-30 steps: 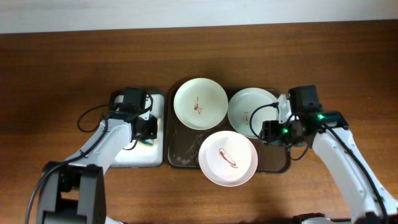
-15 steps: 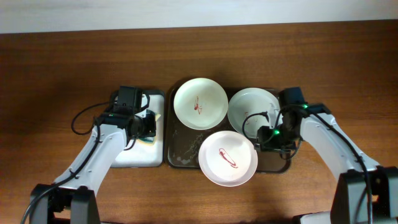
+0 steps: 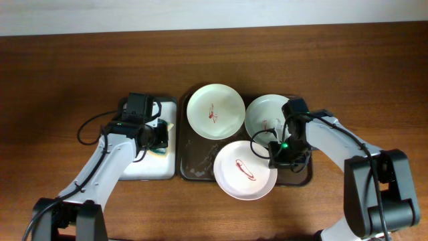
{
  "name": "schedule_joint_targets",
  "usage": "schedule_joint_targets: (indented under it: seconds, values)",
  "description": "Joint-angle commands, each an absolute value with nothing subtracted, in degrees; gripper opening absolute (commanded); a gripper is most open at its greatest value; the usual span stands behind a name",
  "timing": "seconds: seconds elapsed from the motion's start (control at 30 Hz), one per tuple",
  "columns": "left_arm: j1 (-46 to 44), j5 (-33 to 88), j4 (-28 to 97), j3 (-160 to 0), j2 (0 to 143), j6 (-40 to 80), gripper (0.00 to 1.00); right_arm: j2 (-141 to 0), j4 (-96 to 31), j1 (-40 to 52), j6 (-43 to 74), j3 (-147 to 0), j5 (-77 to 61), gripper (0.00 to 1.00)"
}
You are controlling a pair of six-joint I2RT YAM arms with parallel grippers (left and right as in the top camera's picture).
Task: Clean dirty plates on tray and stack at the side
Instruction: 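Grip the pink plate rim with the right gripper and lift sponge, then scrub the pink plate with the sponge in the left gripper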
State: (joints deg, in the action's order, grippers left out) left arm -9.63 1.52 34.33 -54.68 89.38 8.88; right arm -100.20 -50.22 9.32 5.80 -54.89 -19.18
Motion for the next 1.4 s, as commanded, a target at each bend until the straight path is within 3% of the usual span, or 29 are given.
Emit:
schedule_joint_targets:
  seconds: [0.0,0.43,0.9,1.1,1.37]
  values:
    - [-9.72,2.22,34.37,-55.77,88.68,9.63,0.0,-100.77,-49.43,9.76,6.46,-54.52,-19.31,0.14]
    - [-9.72,2.81,34.35,-55.77,88.68,9.63,0.0,-100.77,-48.75,9.76,6.44,-54.54,-19.97,0.04]
    - [-10.66,26.68,31.05,-55.79,85.52,9.96,0.0,-100.75,-43.44,9.8,11.03,-54.65,-22.5,0.04]
    - [-20.23,27.7,27.03,-55.77,85.65,21.19,0.0,-100.75,-43.46,9.8,11.05,-54.65,-22.5,0.04]
    - [-36.21,12.05,19.22,-55.77,89.93,34.59,0.0,-100.75,-43.46,9.8,11.03,-54.65,-22.5,0.04]
